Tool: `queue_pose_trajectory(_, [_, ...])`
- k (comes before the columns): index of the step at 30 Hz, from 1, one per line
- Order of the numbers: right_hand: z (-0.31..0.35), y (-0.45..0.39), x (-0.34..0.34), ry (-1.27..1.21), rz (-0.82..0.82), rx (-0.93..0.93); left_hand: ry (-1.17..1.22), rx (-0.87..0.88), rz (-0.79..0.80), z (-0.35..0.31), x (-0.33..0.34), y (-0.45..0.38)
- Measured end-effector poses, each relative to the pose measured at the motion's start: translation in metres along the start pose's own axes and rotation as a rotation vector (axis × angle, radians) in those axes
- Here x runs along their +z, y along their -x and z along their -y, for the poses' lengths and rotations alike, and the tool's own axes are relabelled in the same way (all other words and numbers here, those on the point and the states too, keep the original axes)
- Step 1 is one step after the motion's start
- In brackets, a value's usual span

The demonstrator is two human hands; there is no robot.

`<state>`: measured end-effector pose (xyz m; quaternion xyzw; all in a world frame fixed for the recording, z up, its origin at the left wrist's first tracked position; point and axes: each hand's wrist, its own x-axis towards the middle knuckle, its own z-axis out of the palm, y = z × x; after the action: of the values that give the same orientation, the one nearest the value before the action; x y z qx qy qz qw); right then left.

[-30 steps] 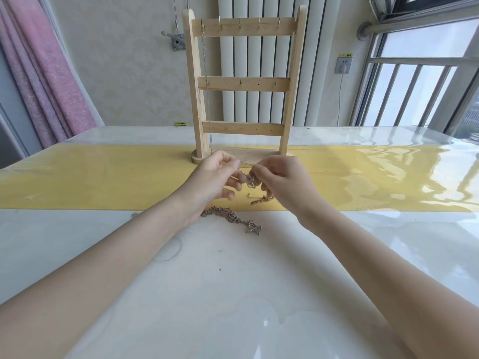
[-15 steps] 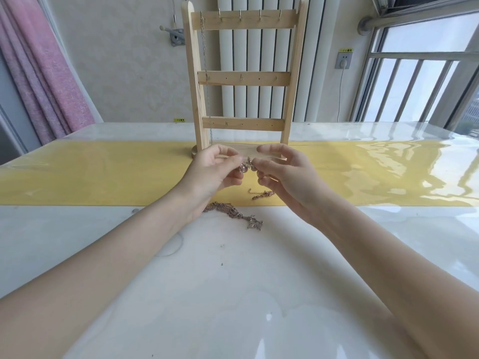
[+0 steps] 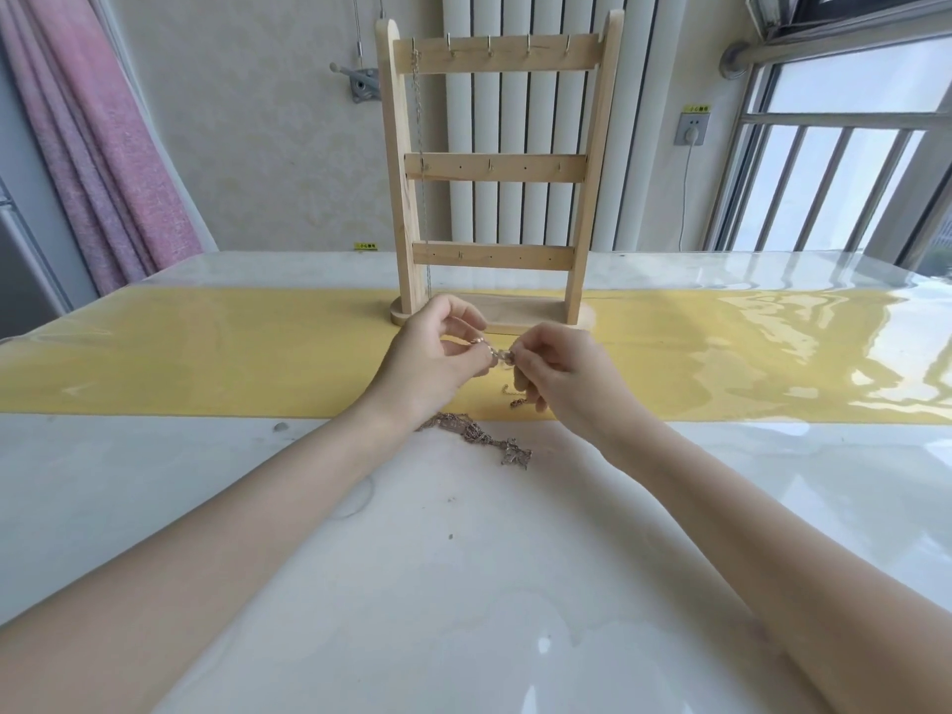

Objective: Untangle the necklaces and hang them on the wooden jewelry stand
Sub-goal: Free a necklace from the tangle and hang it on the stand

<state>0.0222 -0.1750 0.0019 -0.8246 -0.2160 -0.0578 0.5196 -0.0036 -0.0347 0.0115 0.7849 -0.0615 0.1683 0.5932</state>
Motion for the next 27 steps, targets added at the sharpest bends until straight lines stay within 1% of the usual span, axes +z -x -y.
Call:
queue_pose_trajectory(2, [0.000,0.000,-0.001,-0.060,-0.028,0.034,0.109,-0.060,-0.043,0.000,-0.003,-0.002])
queue_pose_trajectory(4, [0.001,0.000,-0.004,-0.168,-0.072,0.081,0.144,-0.100,-0.052,0.002,-0.005,-0.002])
queue_pose_trajectory(6, [0.001,0.000,-0.007,-0.228,-0.102,0.108,0.138,-0.130,-0.025,0.005,-0.005,0.000])
queue_pose_trajectory(8, [0.001,0.000,-0.006,-0.218,-0.100,0.100,0.118,-0.141,0.027,0.004,-0.002,0.002])
queue_pose_trajectory(10, [0.001,0.001,-0.006,-0.198,-0.056,0.076,0.117,-0.131,0.069,0.002,0.001,0.003])
queue_pose_trajectory(13, [0.001,0.002,-0.006,-0.294,0.062,0.043,0.122,-0.105,0.072,0.000,0.003,0.004])
queue_pose_trajectory(15, [0.002,0.003,-0.007,-0.320,0.100,0.025,0.110,-0.086,0.074,0.000,0.002,0.003])
queue_pose_trajectory(17, [0.002,0.003,-0.009,-0.373,0.120,0.068,0.122,-0.091,0.109,0.001,-0.001,0.002])
queue_pose_trajectory(20, [-0.001,0.004,-0.012,-0.391,0.143,0.128,0.194,-0.178,0.174,0.000,-0.006,0.003])
queue_pose_trajectory(24, [-0.002,0.001,-0.013,-0.334,0.001,0.131,0.308,-0.285,0.204,0.000,-0.007,0.003])
queue_pose_trajectory(27, [-0.003,0.000,-0.014,-0.384,-0.069,0.139,0.281,-0.290,0.167,0.001,-0.008,0.003])
